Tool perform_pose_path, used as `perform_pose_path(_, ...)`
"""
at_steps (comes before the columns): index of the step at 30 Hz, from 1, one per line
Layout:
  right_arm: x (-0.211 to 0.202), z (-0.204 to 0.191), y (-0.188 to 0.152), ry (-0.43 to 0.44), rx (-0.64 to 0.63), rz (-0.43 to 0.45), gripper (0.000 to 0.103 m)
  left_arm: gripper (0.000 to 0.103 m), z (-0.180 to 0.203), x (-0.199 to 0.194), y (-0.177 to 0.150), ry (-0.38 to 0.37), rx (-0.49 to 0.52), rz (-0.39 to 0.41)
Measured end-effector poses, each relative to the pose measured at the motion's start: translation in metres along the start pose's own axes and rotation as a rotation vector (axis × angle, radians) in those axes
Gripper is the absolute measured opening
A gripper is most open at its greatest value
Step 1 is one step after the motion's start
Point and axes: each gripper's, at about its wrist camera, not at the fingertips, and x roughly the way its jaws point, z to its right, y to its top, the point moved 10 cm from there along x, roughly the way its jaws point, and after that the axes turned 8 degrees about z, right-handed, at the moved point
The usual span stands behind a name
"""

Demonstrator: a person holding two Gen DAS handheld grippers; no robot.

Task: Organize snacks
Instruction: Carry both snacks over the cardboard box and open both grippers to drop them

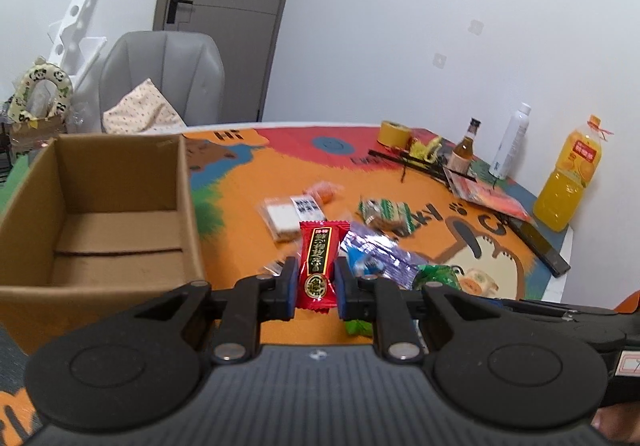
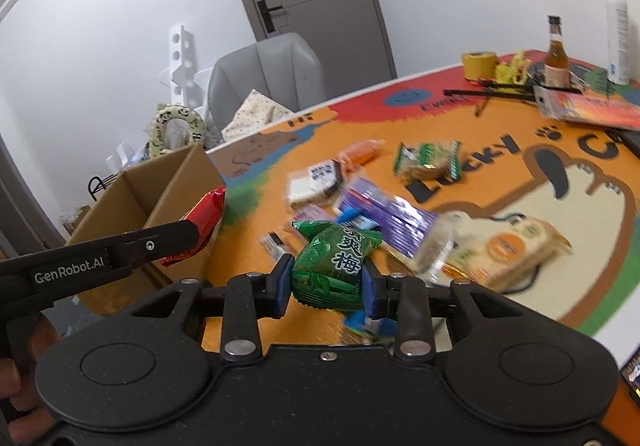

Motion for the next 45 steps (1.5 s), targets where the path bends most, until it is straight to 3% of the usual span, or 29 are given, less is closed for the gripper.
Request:
perform_pose_path(17, 0.037, -0.081, 0.025, 0.148, -0.068, 0.015, 0.033, 0.017, -0.079, -0.026, 0.046, 0.149, -0.053, 0.085)
perform_pose_path(31, 0.053, -0.139, 0.032, 0.212, -0.123, 0.019, 0.032, 0.017, -0.147, -0.039, 0.044, 0.238, -0.135, 0.080)
perform_pose_path(45, 0.065, -0.176, 0.024, 0.270, -0.153, -0.008, 0.032, 0.024, -0.175, -0.051, 0.044, 0.281, -0.190, 0.062)
